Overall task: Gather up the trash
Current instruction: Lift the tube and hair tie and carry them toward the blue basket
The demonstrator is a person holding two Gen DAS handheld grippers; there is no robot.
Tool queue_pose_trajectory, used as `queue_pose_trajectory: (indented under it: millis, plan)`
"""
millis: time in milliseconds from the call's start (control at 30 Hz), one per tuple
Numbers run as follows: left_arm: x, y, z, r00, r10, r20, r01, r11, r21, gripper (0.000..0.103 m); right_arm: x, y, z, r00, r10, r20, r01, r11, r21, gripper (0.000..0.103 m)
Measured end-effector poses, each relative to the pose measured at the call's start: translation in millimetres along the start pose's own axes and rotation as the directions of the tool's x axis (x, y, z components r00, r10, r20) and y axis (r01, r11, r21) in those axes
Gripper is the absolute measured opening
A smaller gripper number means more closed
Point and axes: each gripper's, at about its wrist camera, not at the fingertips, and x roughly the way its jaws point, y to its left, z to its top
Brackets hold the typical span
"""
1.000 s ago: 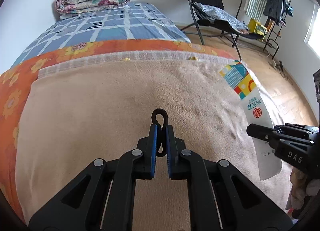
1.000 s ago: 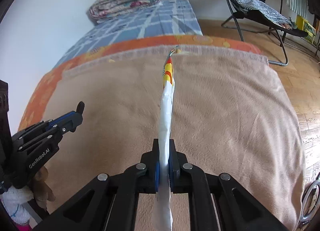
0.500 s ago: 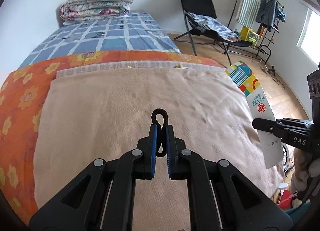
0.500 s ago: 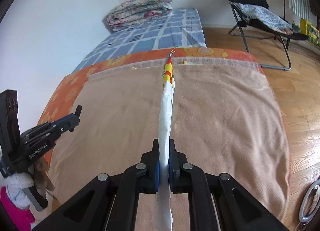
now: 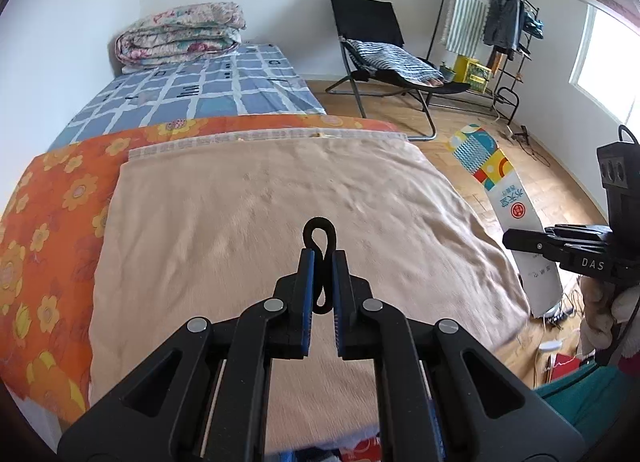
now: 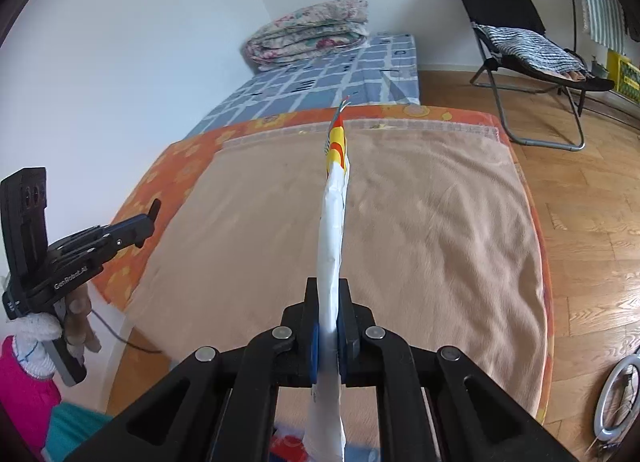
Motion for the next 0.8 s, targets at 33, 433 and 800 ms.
queue_pose_trajectory:
  millis: [33,433,800]
  plan:
    - [-7,-3,-6,1.000,-0.002,0.001,0.002,1.000,0.004,0.006,-6,2,-7,1.000,0.007,0.002,-0.007,1.000,-0.006,0.005]
    - [-50,-21,-81,0.997,-0.066,-0.039,0.064,0.997,-0.043,0.006,-39,29,-77,0.993,0.113,-0.018,-0.114,0.991,-0.074,0.005]
    - [-37,-31,-147,0.982,-0.090,-0.167,0.083,0.995,-0.051,0.006,-21,53,-130,0.981,0.147,-0.126,-0.165,0.975,-0.149,0.005]
